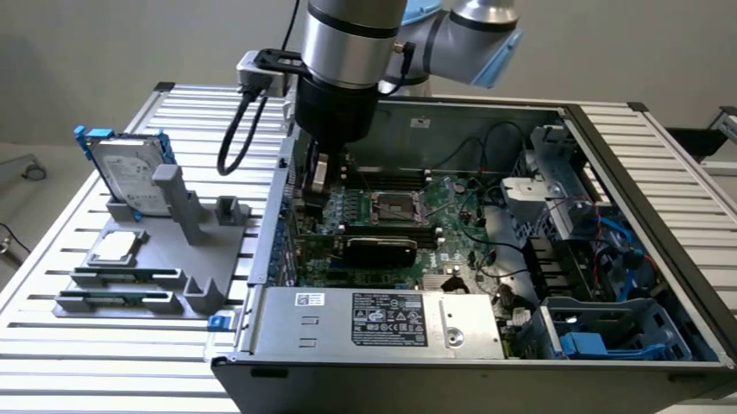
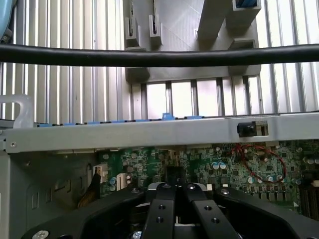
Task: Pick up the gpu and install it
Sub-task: 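Press down on the gpu until it lock into place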
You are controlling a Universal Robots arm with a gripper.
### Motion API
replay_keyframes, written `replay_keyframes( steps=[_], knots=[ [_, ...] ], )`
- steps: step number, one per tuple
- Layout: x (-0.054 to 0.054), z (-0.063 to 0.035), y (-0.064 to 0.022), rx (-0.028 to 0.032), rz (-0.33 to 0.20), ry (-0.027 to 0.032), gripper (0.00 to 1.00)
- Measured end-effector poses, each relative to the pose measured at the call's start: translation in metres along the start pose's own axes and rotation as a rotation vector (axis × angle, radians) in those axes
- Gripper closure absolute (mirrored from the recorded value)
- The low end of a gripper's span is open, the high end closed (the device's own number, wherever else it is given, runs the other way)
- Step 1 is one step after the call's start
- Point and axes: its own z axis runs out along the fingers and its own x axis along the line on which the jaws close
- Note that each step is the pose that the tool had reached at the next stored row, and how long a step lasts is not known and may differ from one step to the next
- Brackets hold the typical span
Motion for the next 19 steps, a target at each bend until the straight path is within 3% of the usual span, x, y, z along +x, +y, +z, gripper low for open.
replay_keyframes(
  steps=[3, 7, 9, 13, 14, 19],
  knots=[
    [0.0, -0.0011, -0.0051, 0.005, 0.0, 0.0001, 0.89],
    [-0.001, -0.002, -0.0102, 0.0278, 0.002, 0.0006, 0.89],
    [-0.001, -0.0023, -0.0121, 0.0442, 0.004, 0.0002, 0.89],
    [-0.001, -0.0028, -0.0149, 0.0882, 0.007, -0.002, 0.89],
    [-0.001, -0.0029, -0.0157, 0.0953, 0.007, -0.0025, 0.89],
    [-0.001, -0.0031, -0.0158, 0.096, 0.007, -0.0027, 0.89]
  ],
)
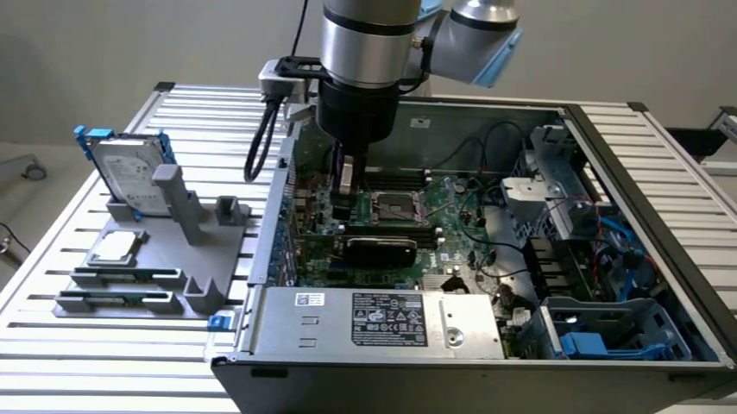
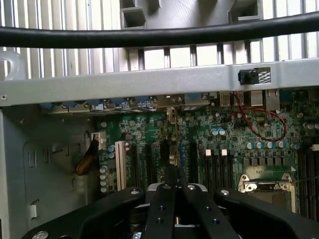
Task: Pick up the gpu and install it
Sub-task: 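Press down on the gpu until it lock into place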
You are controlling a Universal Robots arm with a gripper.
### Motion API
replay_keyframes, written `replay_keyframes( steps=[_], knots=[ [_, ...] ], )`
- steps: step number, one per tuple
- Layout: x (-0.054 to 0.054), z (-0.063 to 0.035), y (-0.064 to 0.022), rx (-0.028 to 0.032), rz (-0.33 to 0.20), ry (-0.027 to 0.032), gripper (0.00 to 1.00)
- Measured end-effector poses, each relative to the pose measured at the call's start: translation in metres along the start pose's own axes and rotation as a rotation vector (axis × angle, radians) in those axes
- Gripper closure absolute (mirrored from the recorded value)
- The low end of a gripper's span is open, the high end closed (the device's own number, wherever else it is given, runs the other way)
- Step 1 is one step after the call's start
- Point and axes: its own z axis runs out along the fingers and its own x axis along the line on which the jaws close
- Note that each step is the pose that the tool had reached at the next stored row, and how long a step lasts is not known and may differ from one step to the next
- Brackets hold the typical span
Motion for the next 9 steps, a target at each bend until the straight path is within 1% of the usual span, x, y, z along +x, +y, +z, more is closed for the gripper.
replay_keyframes(
  steps=[9],
  knots=[
    [0.0, 0.0, 0.0, 0.0, 0.0, 0.0, 0.89]
  ],
)
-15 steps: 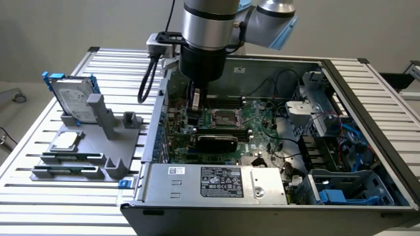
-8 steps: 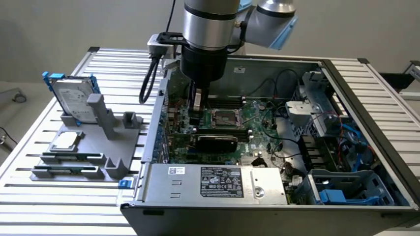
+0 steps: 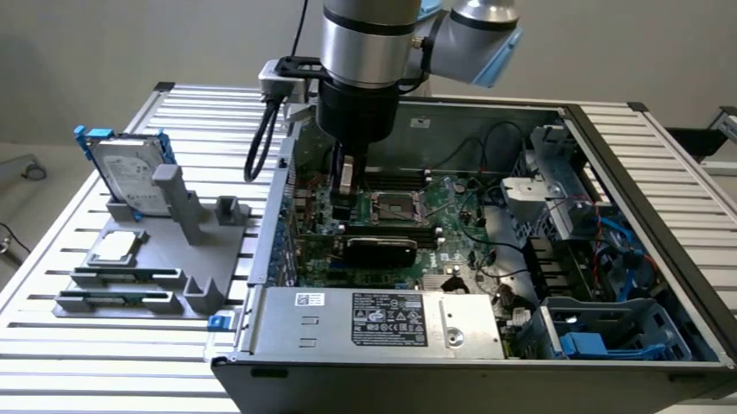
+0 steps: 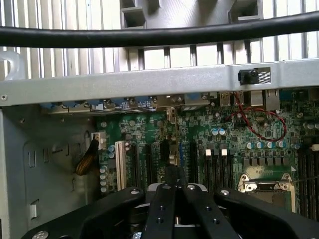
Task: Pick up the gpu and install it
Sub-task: 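Press down on the gpu until it lock into place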
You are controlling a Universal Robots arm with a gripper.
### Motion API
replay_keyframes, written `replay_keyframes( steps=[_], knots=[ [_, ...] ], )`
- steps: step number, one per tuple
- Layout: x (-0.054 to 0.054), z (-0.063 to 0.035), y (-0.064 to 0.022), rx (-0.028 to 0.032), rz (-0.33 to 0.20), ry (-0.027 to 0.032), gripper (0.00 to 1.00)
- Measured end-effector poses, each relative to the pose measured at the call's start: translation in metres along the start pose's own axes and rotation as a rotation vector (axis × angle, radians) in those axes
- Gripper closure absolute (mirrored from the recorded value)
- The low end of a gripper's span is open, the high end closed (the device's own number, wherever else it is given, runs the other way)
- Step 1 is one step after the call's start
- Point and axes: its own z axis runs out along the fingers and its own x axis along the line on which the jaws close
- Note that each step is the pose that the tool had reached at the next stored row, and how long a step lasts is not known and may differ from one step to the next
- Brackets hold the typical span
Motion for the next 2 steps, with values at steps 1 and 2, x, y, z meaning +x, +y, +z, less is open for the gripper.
replay_keyframes(
  steps=[1, 2],
  knots=[
    [0.0, 0.0, 0.0, 0.0, 0.0, 0.0, 0.89],
    [0.0, 0.0, 0.0, 0.0, 0.0, 0.0, 0.89]
  ],
)
